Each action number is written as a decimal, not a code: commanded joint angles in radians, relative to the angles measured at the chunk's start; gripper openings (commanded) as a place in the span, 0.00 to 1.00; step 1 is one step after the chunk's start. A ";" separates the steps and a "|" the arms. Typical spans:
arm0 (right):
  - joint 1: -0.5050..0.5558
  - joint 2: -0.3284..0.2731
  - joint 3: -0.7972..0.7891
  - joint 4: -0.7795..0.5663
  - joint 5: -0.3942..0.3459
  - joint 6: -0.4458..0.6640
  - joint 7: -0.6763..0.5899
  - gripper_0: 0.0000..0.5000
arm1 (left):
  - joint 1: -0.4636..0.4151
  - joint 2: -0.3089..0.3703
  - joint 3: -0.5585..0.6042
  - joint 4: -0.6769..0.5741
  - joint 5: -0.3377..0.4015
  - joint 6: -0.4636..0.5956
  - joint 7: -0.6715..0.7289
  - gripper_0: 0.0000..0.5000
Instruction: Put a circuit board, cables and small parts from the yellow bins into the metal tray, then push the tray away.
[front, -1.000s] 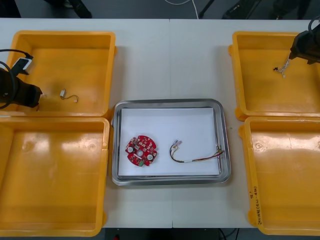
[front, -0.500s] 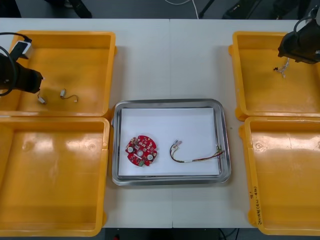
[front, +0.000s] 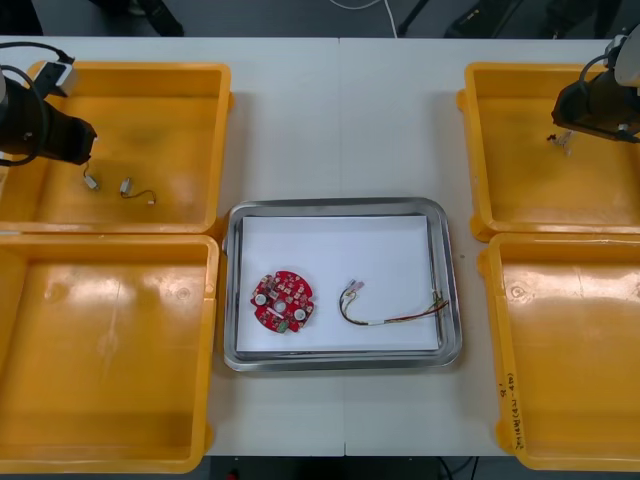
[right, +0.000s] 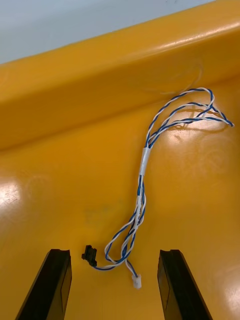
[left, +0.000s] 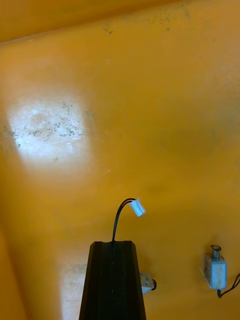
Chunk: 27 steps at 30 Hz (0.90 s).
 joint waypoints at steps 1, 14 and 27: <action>-0.054 0.009 0.022 0.010 0.014 -0.042 0.029 1.00 | -0.066 -0.024 -0.019 0.024 -0.025 -0.047 -0.077 0.00; -0.053 0.027 0.026 0.073 0.015 -0.140 0.046 1.00 | -0.078 -0.037 -0.059 0.067 -0.019 -0.100 -0.071 0.00; -0.008 0.049 0.039 0.073 0.006 -0.203 0.051 1.00 | -0.089 -0.034 -0.044 0.067 -0.015 -0.070 -0.068 1.00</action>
